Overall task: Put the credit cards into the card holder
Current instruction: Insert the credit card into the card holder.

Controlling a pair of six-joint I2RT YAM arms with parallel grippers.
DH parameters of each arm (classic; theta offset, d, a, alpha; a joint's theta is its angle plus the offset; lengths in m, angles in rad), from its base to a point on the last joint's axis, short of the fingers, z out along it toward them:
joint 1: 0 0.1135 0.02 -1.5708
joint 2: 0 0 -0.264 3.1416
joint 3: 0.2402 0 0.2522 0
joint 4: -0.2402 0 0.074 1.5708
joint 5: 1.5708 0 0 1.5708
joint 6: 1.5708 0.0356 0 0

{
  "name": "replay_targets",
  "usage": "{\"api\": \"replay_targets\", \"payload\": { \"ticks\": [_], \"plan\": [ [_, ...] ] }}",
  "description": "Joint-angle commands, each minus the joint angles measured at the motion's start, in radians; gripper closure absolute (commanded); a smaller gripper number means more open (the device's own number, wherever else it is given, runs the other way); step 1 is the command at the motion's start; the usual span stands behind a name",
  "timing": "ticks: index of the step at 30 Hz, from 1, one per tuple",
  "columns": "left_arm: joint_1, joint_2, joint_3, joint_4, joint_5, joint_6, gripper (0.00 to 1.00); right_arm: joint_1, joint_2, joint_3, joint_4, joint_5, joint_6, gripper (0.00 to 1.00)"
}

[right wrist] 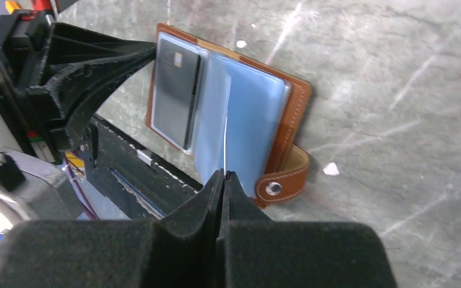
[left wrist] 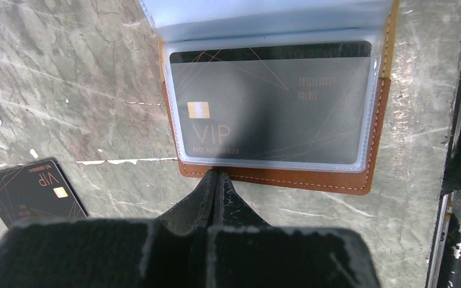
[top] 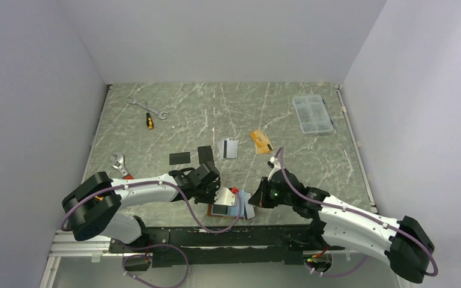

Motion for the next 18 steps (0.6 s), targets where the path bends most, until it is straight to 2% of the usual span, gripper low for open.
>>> {"api": "replay_targets", "payload": {
  "ticks": [1,10,18],
  "plan": [
    [-0.009,-0.002,0.011,-0.070,0.011,0.002,1.00,-0.001,0.065,0.067,0.069,-0.044,-0.038,1.00],
    [-0.008,-0.035,-0.021,-0.015,0.018,-0.021,1.00,-0.001,0.273,0.098,0.293,-0.125,-0.028,1.00],
    [0.000,-0.084,-0.087,0.057,0.014,-0.034,1.00,-0.001,0.397,0.124,0.391,-0.163,-0.020,1.00]
  ]
}}
